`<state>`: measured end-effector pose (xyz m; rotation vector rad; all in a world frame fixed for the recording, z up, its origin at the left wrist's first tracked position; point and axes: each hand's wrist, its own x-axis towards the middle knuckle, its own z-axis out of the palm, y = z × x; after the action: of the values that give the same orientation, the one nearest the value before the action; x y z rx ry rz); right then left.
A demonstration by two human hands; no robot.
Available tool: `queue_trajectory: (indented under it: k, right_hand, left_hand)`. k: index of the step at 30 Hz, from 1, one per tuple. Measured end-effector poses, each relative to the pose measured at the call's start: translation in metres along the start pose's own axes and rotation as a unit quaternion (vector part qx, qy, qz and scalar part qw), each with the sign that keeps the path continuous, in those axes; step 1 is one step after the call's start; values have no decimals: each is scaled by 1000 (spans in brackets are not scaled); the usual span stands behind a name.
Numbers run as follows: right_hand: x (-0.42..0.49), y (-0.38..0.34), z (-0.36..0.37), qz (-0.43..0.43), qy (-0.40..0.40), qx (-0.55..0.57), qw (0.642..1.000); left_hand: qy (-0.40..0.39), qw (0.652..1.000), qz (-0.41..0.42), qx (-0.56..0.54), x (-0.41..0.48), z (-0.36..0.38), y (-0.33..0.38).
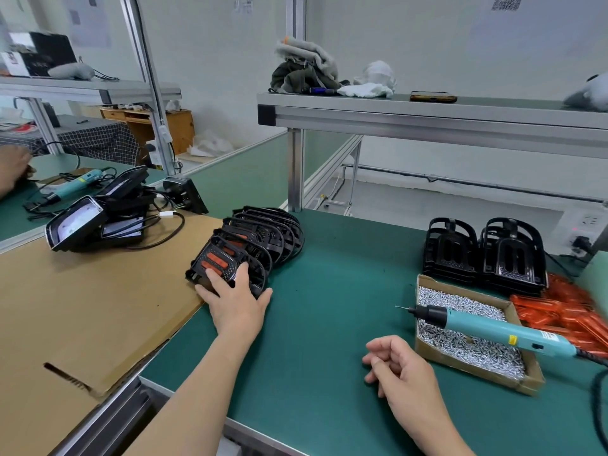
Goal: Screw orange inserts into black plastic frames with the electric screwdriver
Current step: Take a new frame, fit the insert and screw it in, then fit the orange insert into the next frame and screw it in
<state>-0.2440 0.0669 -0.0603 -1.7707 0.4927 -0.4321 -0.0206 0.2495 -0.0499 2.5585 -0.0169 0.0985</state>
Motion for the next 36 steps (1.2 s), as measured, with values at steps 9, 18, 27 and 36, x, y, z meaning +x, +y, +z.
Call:
queue_trajectory:
  k: [9, 18, 27, 36]
  right_hand:
    - [-2, -3, -1, 0, 1, 8, 1000]
    - [-2, -4, -2, 4, 0, 2, 1000]
    - [-3, -7, -2, 9, -3, 10, 1000]
    - [-3, -7, 0, 16, 10, 17, 1000]
  left_hand:
    - [16, 1000, 20, 4, -4, 4, -8]
    - [66, 997, 32, 31, -11, 6, -9]
    - [141, 971, 191, 14, -47, 10, 8]
    - [36, 960, 274, -38, -117, 34, 61]
